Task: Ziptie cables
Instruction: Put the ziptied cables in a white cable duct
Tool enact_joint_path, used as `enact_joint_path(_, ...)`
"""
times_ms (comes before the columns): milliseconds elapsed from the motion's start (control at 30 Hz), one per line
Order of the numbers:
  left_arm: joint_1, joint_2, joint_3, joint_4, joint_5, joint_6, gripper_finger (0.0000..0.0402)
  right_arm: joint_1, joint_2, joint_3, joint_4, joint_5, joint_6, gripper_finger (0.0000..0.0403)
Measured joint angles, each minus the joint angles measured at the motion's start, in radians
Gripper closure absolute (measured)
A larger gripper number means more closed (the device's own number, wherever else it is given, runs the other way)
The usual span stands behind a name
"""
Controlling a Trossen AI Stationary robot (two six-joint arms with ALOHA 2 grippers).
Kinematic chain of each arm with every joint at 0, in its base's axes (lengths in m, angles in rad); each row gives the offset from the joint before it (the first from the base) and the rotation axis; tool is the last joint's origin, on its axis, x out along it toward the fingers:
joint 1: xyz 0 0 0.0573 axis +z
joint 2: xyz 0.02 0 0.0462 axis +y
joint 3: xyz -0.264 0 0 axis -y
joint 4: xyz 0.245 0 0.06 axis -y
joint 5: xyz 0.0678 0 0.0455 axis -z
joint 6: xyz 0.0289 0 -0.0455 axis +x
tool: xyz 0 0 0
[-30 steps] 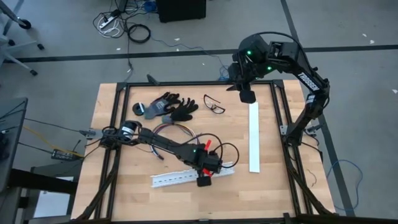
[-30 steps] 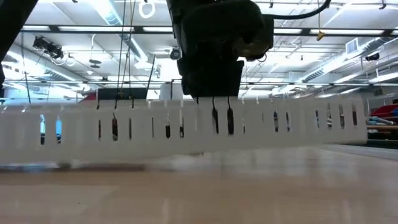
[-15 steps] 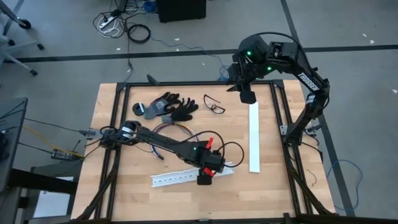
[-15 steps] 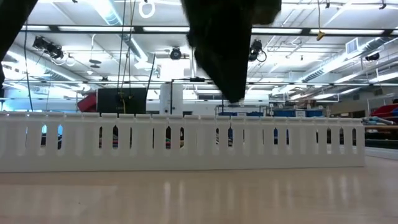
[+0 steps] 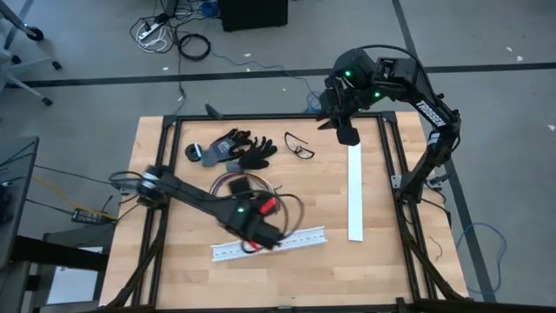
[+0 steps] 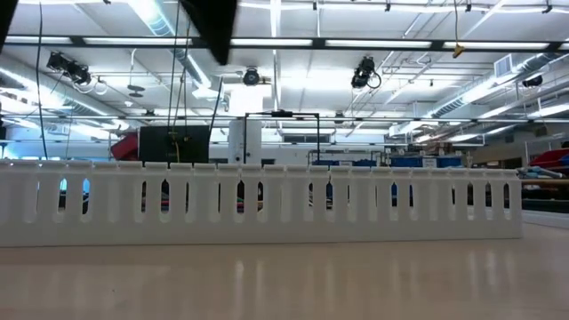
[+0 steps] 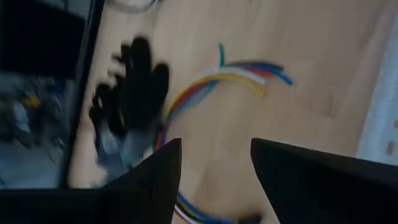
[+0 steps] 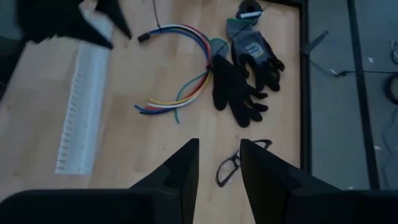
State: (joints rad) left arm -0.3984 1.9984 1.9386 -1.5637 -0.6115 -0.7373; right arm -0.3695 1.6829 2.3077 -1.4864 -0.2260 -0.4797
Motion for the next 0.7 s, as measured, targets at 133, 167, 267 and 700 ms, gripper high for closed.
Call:
enact_joint_path(133,-0.006,-0.162,-0.239,0.037,0.051,-0.193,0.0213,0.003,0.000,0.000,-0.002,-0.025,0.001,0.0292)
enact_joint_path(167,-0.004,-0.205,-0.307,0.054,0.075,-0.237,0.0213,0.005,0.000,0.000,-0.004,-0.030,0.002,0.0292)
enact_joint_path(267,0.011,-0.351,-0.529,0.216,0.159,-0.295,0.0213,0.014,0.000,0.000,-0.011,-0.032,0.004,0.0292)
enact_joint_path(700,0.208,-0.988,-1.208,0.501,0.315,-0.764,0.0213,0.027,0.000,-0.080,0.000,-0.058,-0.002,0.0292)
